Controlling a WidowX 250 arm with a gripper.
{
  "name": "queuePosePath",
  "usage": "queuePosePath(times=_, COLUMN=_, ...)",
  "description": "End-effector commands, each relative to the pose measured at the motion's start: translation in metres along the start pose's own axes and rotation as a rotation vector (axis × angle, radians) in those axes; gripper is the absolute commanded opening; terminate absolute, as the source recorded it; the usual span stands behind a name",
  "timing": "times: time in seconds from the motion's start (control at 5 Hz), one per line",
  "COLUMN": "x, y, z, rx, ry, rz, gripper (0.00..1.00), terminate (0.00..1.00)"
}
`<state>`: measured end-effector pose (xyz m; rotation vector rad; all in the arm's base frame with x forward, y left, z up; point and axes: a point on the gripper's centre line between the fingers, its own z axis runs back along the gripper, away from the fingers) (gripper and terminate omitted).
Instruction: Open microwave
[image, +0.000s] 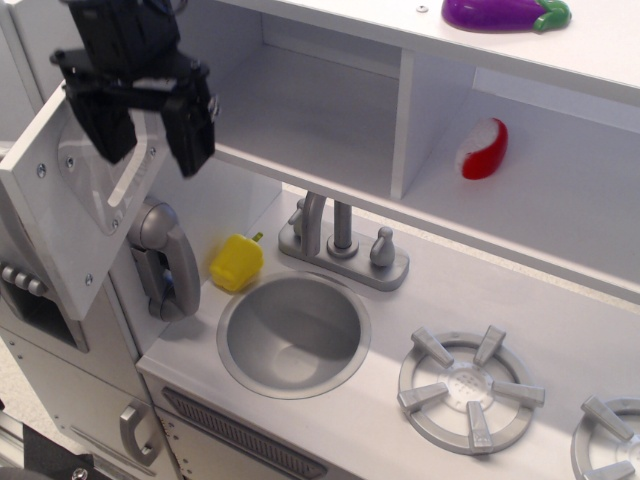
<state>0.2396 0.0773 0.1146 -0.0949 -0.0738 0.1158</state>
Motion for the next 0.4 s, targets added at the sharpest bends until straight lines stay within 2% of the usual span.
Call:
queuePosePath(times=0.0, x=0.012, y=-0.0053, z=0.0384, rx=0.021, ry=-0.045, rz=-0.004, gripper=1.0, terminate=0.0)
queuePosePath(times=0.2, x=0.012, y=-0.0053, z=0.0384, rx=0.021, ry=-0.045, rz=-0.004, gripper=1.0, terminate=1.0)
